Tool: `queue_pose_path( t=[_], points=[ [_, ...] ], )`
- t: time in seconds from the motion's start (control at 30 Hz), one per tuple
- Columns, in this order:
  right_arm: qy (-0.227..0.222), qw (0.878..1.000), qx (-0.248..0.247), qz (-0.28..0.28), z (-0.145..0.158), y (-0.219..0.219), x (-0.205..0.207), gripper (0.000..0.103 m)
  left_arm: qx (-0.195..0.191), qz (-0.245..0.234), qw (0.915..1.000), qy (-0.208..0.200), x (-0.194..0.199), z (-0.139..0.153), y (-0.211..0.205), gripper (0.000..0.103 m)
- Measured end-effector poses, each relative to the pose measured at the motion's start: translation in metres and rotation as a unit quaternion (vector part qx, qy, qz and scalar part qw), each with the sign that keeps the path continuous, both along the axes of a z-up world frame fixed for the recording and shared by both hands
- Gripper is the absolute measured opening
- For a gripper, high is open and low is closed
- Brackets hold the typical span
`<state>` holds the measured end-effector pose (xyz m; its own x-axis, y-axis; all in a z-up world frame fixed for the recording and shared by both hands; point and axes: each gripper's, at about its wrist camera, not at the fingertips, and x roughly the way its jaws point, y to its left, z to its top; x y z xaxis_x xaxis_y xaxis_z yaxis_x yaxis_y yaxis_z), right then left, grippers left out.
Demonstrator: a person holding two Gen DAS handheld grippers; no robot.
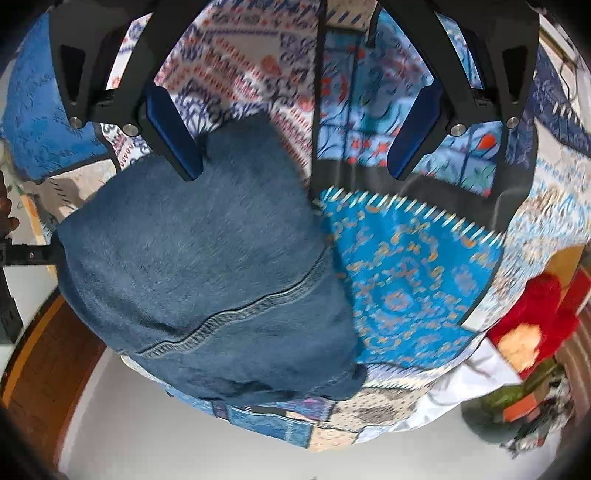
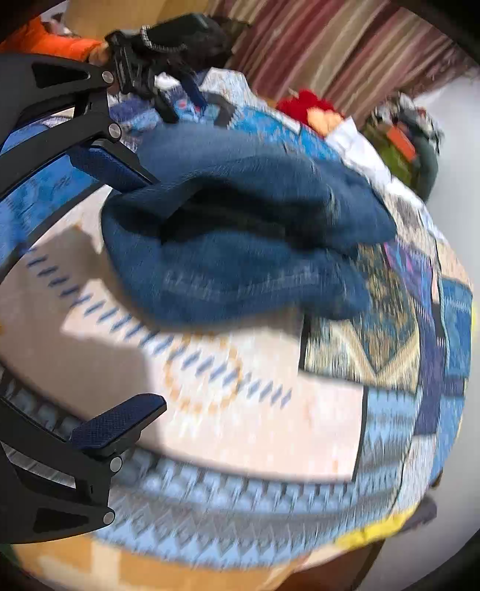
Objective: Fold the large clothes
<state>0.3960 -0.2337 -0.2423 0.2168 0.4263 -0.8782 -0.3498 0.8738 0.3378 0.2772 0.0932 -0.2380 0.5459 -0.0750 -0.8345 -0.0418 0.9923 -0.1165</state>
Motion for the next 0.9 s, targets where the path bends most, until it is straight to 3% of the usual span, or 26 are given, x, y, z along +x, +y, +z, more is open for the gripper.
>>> queue_pose_path(
  t=[0.2, 0.4, 0.47, 0.6, 0.7, 0.9],
  points=[
    [-0.050, 0.998, -0.044, -0.009, 0.039, -0.009, -0.007, 0.103, 0.039, 0.054, 0.9978, -0.008, -0.004, 0.022, 0.033, 0.102],
    [-0.086, 0.996, -0.003, 0.010, 0.077, 0.017, 0.003, 0.103, 0.034, 0.056, 0.9972, -0.036, 0.017, 0.049, 0.047, 0.102],
    [-0.087, 0.996, 0.013, 0.024, 0.082, 0.041, 0.014, 0.103, 0.010, 0.047, 0.9982, -0.035, 0.031, 0.052, 0.046, 0.102],
    [-0.065, 0.996, 0.022, 0.051, 0.071, 0.084, 0.038, 0.103, -0.077, 0.020, 0.9968, -0.007, 0.064, 0.040, 0.043, 0.102],
    [-0.023, 0.998, 0.004, 0.056, 0.046, 0.102, 0.063, 0.103, -0.137, 0.014, 0.9897, 0.038, 0.090, 0.015, 0.041, 0.102],
    [0.056, 0.997, 0.015, 0.051, 0.006, 0.097, 0.095, 0.103, -0.198, 0.010, 0.9763, 0.088, 0.123, -0.027, 0.033, 0.102]
  ],
)
